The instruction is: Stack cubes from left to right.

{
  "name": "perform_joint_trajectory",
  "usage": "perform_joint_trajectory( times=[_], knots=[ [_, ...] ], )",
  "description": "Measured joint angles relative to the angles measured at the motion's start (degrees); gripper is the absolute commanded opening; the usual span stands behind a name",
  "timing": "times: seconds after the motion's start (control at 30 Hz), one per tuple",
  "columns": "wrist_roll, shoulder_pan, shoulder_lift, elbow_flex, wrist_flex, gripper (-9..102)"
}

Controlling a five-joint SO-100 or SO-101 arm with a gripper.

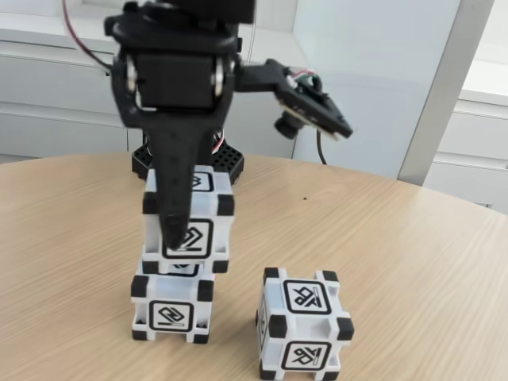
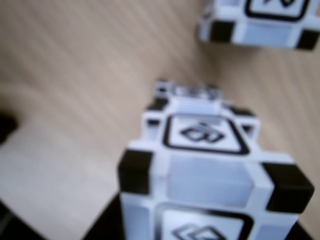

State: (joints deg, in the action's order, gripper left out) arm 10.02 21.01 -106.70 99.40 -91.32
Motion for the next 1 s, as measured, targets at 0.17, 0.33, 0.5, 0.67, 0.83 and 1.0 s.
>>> perform_joint_trajectory(
  times=[0.17, 0.33, 0.5, 0.67, 0.83, 1.0],
  knots=[
    [-0.26, -0.35, 0.00, 0.00, 0.00, 37],
    [-1.23, -0.44, 0.00, 0.00, 0.00, 41],
    [-1.23, -0.44, 0.00, 0.00, 0.00, 43],
    [-0.44, -0.44, 0.00, 0.00, 0.00, 45],
    [0.97, -4.39, -1.67, 0.00, 0.00, 46],
    [1.14, -10.81, -5.27, 0.00, 0.00, 46]
  ],
)
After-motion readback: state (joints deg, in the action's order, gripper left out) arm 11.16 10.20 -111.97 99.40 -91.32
